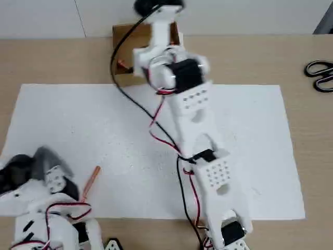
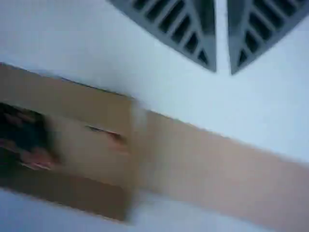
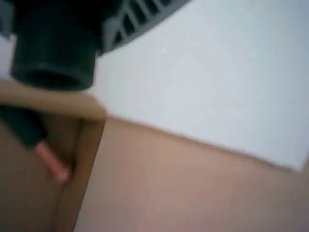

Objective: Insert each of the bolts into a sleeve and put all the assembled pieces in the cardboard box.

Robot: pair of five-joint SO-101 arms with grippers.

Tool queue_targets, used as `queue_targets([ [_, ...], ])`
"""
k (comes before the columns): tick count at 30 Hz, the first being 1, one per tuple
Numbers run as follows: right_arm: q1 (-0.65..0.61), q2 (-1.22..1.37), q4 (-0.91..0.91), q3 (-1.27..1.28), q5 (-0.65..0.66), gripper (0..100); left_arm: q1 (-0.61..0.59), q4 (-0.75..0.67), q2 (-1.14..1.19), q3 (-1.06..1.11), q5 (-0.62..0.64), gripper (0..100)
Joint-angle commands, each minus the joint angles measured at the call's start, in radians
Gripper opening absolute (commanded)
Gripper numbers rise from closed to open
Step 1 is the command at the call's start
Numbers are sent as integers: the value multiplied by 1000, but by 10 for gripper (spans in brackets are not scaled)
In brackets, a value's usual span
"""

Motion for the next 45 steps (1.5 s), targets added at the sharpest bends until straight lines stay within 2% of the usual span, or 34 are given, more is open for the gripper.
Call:
queue_targets([
  [1, 31, -206, 12, -48, 52, 4, 143, 2, 11, -28, -72, 6],
  [5, 38, -378, 16, 6, 72, 4, 158, 86, 109, -36, -104, 6],
  [10, 93, -639, 12, 189, 147, 4, 164, 86, 301, -134, -106, 6],
  [15, 242, -877, 10, 331, 230, 4, 163, 160, 592, -305, -101, 6],
  [19, 409, -952, 18, 509, 232, 4, 160, 216, 763, -464, -101, 6],
  [22, 487, -987, 12, 710, 229, 6, 164, 290, 832, -575, -100, 6],
  [27, 498, -1035, -10, 918, 229, 7, 164, 457, 950, -634, -106, 6],
  [32, 498, -1173, -39, 925, 233, 6, 164, 454, 1017, -628, -100, 6],
  [40, 503, -1425, 15, 945, 272, 5, 164, 454, 1065, -633, -104, 6],
  [45, 503, -1629, 13, 1224, 265, 5, 166, 454, 1112, -633, -106, 6],
])
